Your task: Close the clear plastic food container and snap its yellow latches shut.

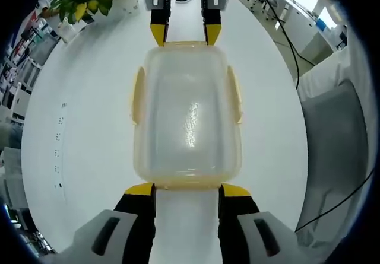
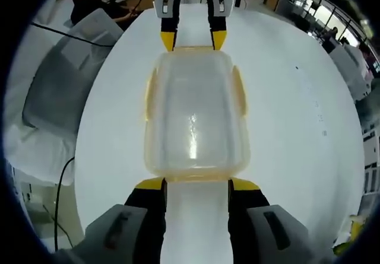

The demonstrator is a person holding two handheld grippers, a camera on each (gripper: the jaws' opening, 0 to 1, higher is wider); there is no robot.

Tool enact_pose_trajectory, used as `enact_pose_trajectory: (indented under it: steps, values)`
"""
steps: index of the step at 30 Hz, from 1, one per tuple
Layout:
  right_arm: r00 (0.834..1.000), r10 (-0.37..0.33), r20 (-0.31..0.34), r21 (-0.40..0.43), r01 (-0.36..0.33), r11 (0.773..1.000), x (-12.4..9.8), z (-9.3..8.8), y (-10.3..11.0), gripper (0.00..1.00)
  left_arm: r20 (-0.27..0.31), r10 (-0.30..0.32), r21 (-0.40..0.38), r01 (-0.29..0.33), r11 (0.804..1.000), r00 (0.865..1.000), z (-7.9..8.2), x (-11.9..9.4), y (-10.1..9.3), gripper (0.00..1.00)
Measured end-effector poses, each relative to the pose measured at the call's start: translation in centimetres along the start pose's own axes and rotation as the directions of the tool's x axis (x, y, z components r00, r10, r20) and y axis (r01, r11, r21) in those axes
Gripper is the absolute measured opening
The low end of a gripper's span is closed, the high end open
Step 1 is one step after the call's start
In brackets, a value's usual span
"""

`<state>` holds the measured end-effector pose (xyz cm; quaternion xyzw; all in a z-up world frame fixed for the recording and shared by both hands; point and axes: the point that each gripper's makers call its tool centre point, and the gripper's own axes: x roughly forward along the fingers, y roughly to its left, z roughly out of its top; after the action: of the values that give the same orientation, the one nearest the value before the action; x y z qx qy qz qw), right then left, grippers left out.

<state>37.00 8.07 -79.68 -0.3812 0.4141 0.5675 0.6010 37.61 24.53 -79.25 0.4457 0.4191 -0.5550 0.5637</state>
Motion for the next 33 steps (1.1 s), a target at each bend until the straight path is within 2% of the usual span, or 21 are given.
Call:
enact_pose_trajectory:
  steps: [4, 8, 10, 12, 14, 15, 16, 17, 18, 19, 20, 21, 22, 23, 24, 25, 27, 28, 29, 30, 33]
  values:
    - [0.999, 0.035, -0.04, 0.038, -0.033, 0.999, 1.0, -1.5, 0.9, 0.32, 0.007, -0.002, -0.063, 0.003, 0.998, 1.0, -0.4, 0.2, 0.0, 0.35]
    - [0.998, 0.059, -0.039, 0.186, -0.051, 0.981, 1.8, -3.0, 1.6, 0.46, 0.006, 0.016, -0.134, -0.015, 0.991, 1.0, -1.6, 0.1, 0.0, 0.42]
    - [0.998, 0.048, -0.034, 0.22, -0.039, 0.975, 1.6, -3.8, 1.5, 0.4, 0.023, 0.026, -0.234, -0.02, 0.972, 0.999, -2.1, -0.3, 0.1, 0.44]
    - [0.999, 0.033, -0.037, 0.306, -0.02, 0.952, 1.0, -4.6, 1.1, 0.35, 0.015, 0.063, -0.363, -0.053, 0.93, 0.998, -3.2, -0.8, 1.0, 0.43]
    - [0.999, 0.014, -0.04, 0.433, 0.005, 0.901, 0.2, -5.3, 0.5, 0.35, 0.015, 0.043, -0.51, -0.029, 0.86, 0.999, -4.0, -1.3, 0.8, 0.43]
    - [0.999, -0.015, -0.053, 0.519, 0.04, 0.854, -0.4, -5.8, -0.1, 0.36, 0.047, 0.038, -0.571, -0.004, 0.821, 0.998, -3.8, -1.5, 0.8, 0.42]
    - [0.999, -0.033, -0.04, 0.56, 0.049, 0.827, -0.9, -5.7, -0.6, 0.36, 0.118, 0.029, -0.65, 0.055, 0.758, 0.993, -3.1, -2.0, 0.7, 0.4]
    - [0.999, -0.045, -0.013, 0.594, 0.044, 0.803, -1.4, -5.5, -0.9, 0.35, 0.166, 0.021, -0.697, 0.102, 0.71, 0.986, -2.6, -2.4, 0.6, 0.39]
    - [0.997, -0.063, 0.044, 0.676, 0.016, 0.737, -2.1, -4.8, -1.3, 0.34, 0.219, 0.007, -0.744, 0.162, 0.649, 0.976, -2.0, -2.8, 0.3, 0.39]
    - [0.996, -0.064, 0.068, 0.704, -0.002, 0.71, -2.3, -4.5, -1.3, 0.35, 0.281, 0.0, -0.786, 0.23, 0.573, 0.96, -1.2, -3.2, 0.2, 0.39]
    - [0.985, -0.072, 0.156, 0.781, -0.078, 0.62, -3.0, -3.2, -1.3, 0.36, 0.388, 0.007, -0.818, 0.341, 0.462, 0.921, 0.4, -3.9, 0.3, 0.39]
    - [0.973, -0.08, 0.216, 0.814, -0.134, 0.565, -3.4, -2.4, -1.4, 0.37, 0.437, 0.023, -0.829, 0.393, 0.399, 0.899, 1.0, -4.2, 0.6, 0.39]
    - [0.95, -0.104, 0.296, 0.842, -0.208, 0.497, -4.0, -1.1, -1.7, 0.38, 0.469, 0.058, -0.842, 0.427, 0.33, 0.881, 1.5, -4.3, 1.1, 0.4]
    - [0.932, -0.12, 0.342, 0.852, -0.253, 0.459, -4.4, -0.4, -1.9, 0.36, 0.47, 0.07, -0.849, 0.428, 0.31, 0.88, 1.5, -4.3, 1.3, 0.41]
    - [0.905, -0.131, 0.405, 0.862, -0.331, 0.383, -4.8, 0.6, -1.7, 0.34, 0.452, 0.078, -0.852, 0.404, 0.333, 0.889, 1.2, -4.0, 1.4, 0.4]
    - [0.889, -0.131, 0.439, 0.864, -0.377, 0.334, -4.8, 1.2, -1.5, 0.33, 0.433, 0.067, -0.853, 0.385, 0.353, 0.899, 1.2, -3.6, 1.0, 0.39]
    - [0.857, -0.134, 0.498, 0.85, -0.452, 0.271, -4.7, 2.2, -1.2, 0.36, 0.411, 0.053, -0.865, 0.371, 0.339, 0.91, 1.3, -2.9, 0.6, 0.38]
    - [0.856, -0.135, 0.499, 0.854, -0.459, 0.247, -4.4, 2.3, -1.2, 0.38, 0.404, 0.049, -0.869, 0.367, 0.333, 0.913, 1.4, -2.6, 0.5, 0.38]
    - [0.858, -0.136, 0.495, 0.858, -0.457, 0.235, -4.0, 2.3, -1.2, 0.38, 0.389, 0.057, -0.874, 0.349, 0.337, 0.92, 1.5, -2.3, 0.4, 0.4]
    - [0.863, -0.131, 0.488, 0.86, -0.45, 0.24, -3.7, 2.2, -1.3, 0.37, 0.382, 0.062, -0.878, 0.342, 0.335, 0.922, 1.6, -2.1, 0.4, 0.41]
    - [0.886, -0.098, 0.453, 0.871, -0.417, 0.259, -2.8, 2.2, -0.7, 0.36, 0.368, 0.071, -0.895, 0.332, 0.297, 0.927, 1.9, -1.6, 0.4, 0.43]
